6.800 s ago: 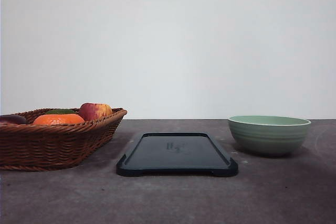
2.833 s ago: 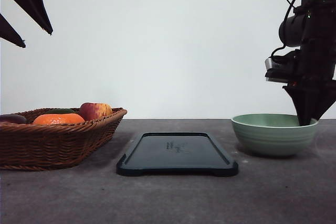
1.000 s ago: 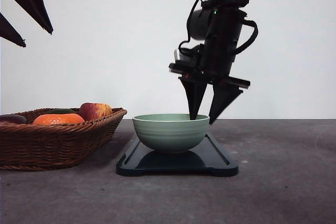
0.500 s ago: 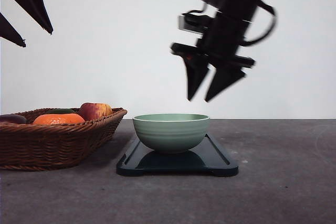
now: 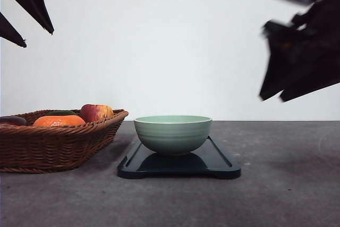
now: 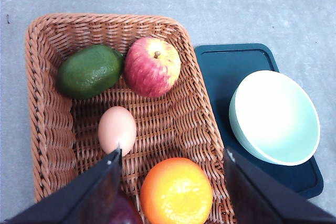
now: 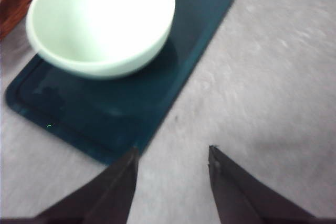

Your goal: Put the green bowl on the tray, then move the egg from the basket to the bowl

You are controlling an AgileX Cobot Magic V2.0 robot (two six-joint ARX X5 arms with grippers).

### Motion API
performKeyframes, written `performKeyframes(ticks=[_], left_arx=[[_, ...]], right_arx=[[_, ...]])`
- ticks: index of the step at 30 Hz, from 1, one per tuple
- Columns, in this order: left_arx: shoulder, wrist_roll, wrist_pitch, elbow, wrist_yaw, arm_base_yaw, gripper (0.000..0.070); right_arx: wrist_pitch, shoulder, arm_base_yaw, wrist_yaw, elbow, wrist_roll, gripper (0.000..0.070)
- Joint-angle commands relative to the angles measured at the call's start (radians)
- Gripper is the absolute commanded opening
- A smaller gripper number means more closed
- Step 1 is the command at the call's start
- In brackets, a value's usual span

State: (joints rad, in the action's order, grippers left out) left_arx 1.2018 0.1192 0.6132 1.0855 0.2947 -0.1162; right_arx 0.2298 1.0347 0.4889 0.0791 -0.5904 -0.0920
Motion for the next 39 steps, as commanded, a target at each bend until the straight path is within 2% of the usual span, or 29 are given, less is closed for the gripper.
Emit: performKeyframes(ticks=[1, 8, 25, 35, 39], left_arx=[[0.008, -0.014, -0.008, 0.022, 0.005, -0.002, 0.0387], [0.008, -0.013, -0.008, 0.022, 0.005, -0.002, 0.0387], [0.029, 0.002, -0.009, 0.032, -0.022, -0.003, 0.0386], [0.201, -0.008, 0.047, 0.139, -0.041, -0.041, 0.0387], [0.29, -0.024, 0.085, 0.204, -0.131, -0.069, 0.0387]], right_arx=[[-0.002, -0.067, 0.005, 0.001, 0.023, -0.011, 0.0265], [0.062, -0.22, 0.005, -0.029, 0.061, -0.011, 0.0265], [0.062, -0.219, 0.005, -0.027, 0.061, -0.008, 0.0265], [0.062, -0.219, 0.005, -0.028, 0.061, -0.009, 0.0265], [0.062, -0.219, 0.005, -0.028, 0.061, -0.029, 0.0265]])
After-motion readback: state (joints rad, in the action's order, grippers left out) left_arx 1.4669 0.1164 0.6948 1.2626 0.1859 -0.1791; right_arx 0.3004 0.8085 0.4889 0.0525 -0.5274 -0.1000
